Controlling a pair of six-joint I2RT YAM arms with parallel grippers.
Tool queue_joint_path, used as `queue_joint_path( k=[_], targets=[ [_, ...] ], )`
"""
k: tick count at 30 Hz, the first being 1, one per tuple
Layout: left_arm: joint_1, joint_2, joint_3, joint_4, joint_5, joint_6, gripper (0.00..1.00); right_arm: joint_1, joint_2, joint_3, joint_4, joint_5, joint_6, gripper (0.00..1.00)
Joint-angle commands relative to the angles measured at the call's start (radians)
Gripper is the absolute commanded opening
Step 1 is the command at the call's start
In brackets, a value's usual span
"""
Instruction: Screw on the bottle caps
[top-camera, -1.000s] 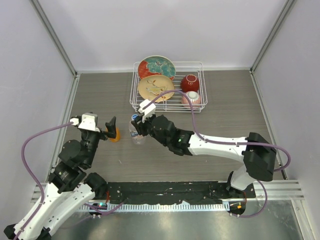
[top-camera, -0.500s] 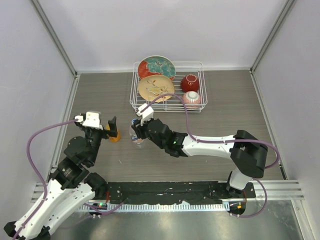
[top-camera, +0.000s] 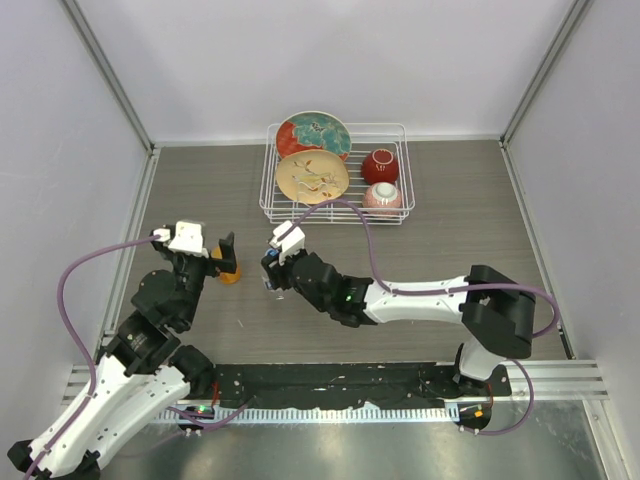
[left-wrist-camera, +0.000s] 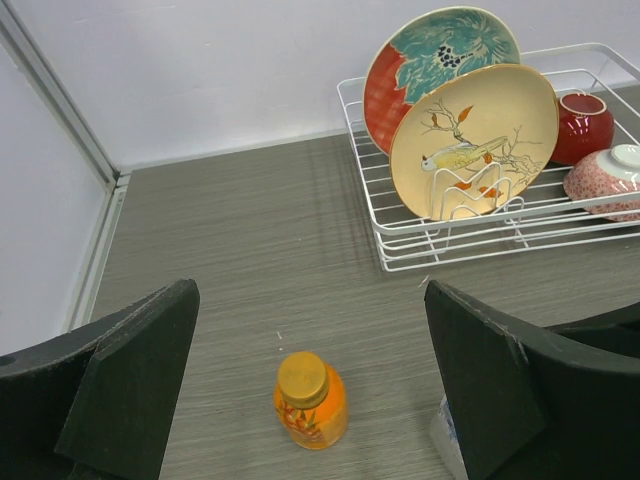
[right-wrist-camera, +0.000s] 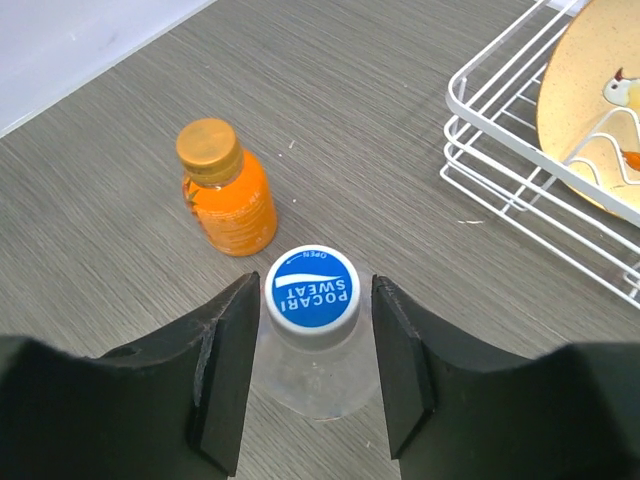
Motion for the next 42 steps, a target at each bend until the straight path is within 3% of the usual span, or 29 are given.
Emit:
queue_joint_path(
  k=[1,12,17,23,28,31,35,39,40,42],
  targets=[
    [-0.001,0.009,0.025,0.05,-0.02,-0.004,1.0,0.005,-0.052,-0.022,0.045,0.06,-0.016,0.55],
    [0.001,0.013,0.034,0.049,-0.026,-0.009,1.0,0.005,-0.075,0.051,-0.03,0.051,-0.039,0.69],
    [0.001,0.05,0.059,0.038,-0.025,-0.027,1.0,0.005,-0.114,0.14,-0.139,0.013,-0.028,0.73],
    [0.008,0.191,0.167,0.011,-0.043,-0.095,1.0,0.005,-0.164,0.293,-0.404,0.005,0.045,0.94],
    [0.08,0.309,0.269,-0.012,0.032,-0.139,1.0,0.004,-0.253,0.346,-0.634,0.161,0.145,0.98],
    [0.203,0.375,0.333,-0.066,0.153,-0.176,1.0,0.004,-0.321,0.338,-0.774,0.266,0.184,0.98],
    [0.46,0.441,0.361,-0.1,0.34,-0.231,1.0,0.004,-0.433,0.297,-0.853,0.295,0.193,0.99],
    [0.66,0.504,0.349,-0.066,0.464,-0.222,1.0,0.002,-0.531,0.289,-0.917,0.31,0.176,0.99],
    [0.753,0.512,0.318,-0.046,0.489,-0.222,1.0,0.004,-0.548,0.289,-0.923,0.319,0.17,0.99],
    [0.821,0.522,0.277,0.012,0.567,-0.227,1.0,0.004,-0.582,0.297,-0.955,0.332,0.155,1.0]
  ],
)
